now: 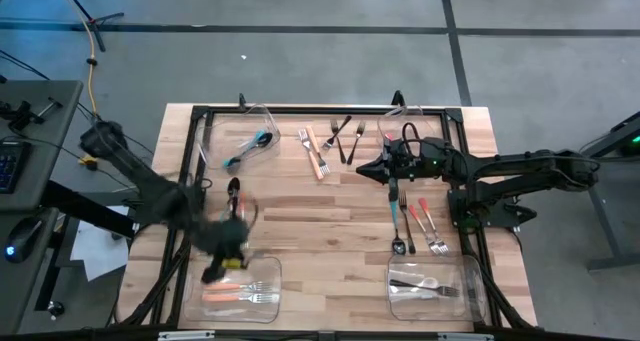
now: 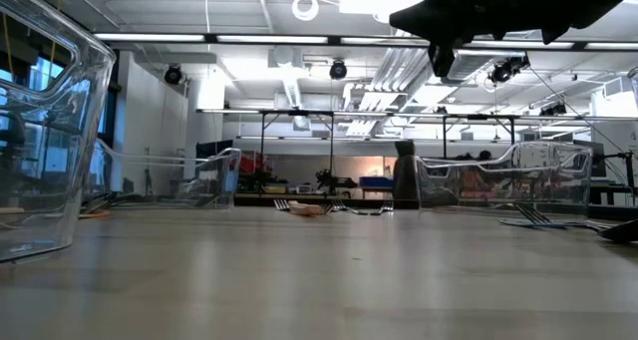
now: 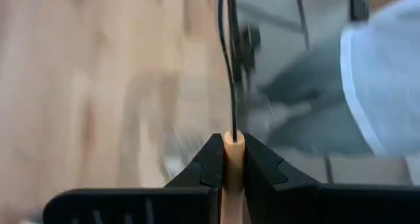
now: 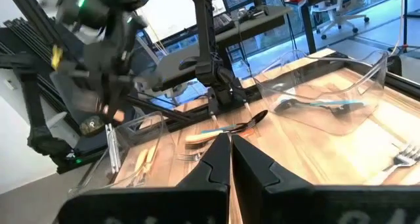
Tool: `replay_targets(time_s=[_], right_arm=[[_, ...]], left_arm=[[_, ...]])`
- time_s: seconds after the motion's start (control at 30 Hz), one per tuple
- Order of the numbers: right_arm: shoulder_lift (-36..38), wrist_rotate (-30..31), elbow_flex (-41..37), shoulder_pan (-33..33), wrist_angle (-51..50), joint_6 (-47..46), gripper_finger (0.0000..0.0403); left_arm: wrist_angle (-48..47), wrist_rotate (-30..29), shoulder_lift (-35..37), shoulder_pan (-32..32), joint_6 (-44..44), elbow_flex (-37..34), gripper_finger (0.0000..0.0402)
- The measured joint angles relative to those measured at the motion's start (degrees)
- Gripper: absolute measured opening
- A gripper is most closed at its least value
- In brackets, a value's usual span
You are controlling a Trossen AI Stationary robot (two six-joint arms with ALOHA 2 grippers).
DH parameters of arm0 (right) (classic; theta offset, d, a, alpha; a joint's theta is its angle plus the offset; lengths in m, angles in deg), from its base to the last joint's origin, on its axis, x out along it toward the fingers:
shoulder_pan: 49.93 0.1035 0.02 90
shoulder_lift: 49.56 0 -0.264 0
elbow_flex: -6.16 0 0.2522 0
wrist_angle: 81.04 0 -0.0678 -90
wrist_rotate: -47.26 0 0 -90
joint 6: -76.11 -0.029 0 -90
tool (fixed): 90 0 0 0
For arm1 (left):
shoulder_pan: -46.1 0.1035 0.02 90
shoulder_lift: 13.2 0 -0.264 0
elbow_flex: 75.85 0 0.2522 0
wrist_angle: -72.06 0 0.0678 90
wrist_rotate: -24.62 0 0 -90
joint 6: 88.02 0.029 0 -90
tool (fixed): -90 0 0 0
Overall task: Sort silverware by color (type)
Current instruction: Put the light orange fork into the bottom left transparent bin
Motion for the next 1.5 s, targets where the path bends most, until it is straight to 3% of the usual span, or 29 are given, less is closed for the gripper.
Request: replay_targets(time_s=[0.17,0.33,1.03,1.5], right_arm=[[0.0,0.0,0.0,0.0,-0.1,0.8,0.0000],[0.0,0.0,0.0,0.0,-0.9,1.3,0.0000],[0.0,0.6,0.0,0.0,-3.4,1.5,0.0000],[0.0,0.6,0.0,0.0,-3.5,1.4,0.0000]], left_arm=[[-1.3,1.0,-7.6,-8.0,-7.1,0.0,0.0016],[-2.9,2.0,-14.1,-10.9,-4.8,-0.1,0.0016],[-5.6,2.1,-28.3,-11.0,1.8,-0.1,0.0016],[-5.6,2.1,-30.5,-9.5,2.3,-0.1,0.0034]])
